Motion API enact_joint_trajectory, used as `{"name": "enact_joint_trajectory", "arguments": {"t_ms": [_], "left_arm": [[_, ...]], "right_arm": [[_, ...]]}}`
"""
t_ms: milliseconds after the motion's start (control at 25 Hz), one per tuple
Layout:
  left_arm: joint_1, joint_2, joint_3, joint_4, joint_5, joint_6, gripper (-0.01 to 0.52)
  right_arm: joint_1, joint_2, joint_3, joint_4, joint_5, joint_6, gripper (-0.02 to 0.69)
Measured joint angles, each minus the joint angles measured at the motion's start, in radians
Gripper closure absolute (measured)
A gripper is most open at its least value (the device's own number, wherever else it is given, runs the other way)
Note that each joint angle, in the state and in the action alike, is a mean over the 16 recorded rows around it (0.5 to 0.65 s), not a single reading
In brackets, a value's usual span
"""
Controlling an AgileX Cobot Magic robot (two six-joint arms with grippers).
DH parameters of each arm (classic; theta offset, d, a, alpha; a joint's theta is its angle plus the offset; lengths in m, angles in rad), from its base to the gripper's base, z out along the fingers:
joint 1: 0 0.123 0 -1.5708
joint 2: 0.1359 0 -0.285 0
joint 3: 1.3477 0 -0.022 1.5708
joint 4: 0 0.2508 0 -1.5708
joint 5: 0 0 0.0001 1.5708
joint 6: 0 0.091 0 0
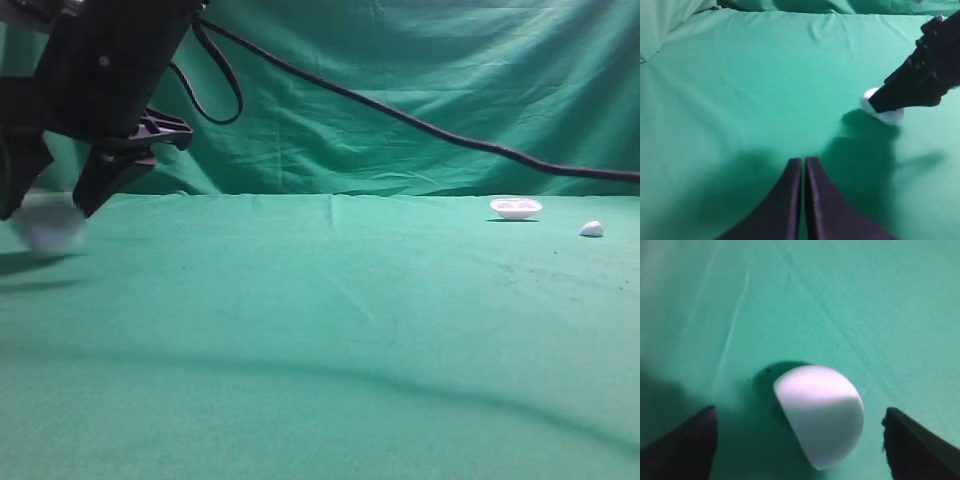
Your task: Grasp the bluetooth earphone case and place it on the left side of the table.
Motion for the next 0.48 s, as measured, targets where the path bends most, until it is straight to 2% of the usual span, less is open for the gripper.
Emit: {"name": "enact_joint_trajectory", "arguments": {"t_ms": [120,480], "left_arm": [[0.0,0.0,0.0,0.0,0.0,0.0,0.514],[0.0,0.0,0.0,0.0,0.0,0.0,0.514]], "right_arm": [[-0.005,-0.046,-0.001,-0.011,0.072,0.034,0.25],[-0.088,-0.271,-0.002,-0.054,0.388,0.169,0.564]]}}
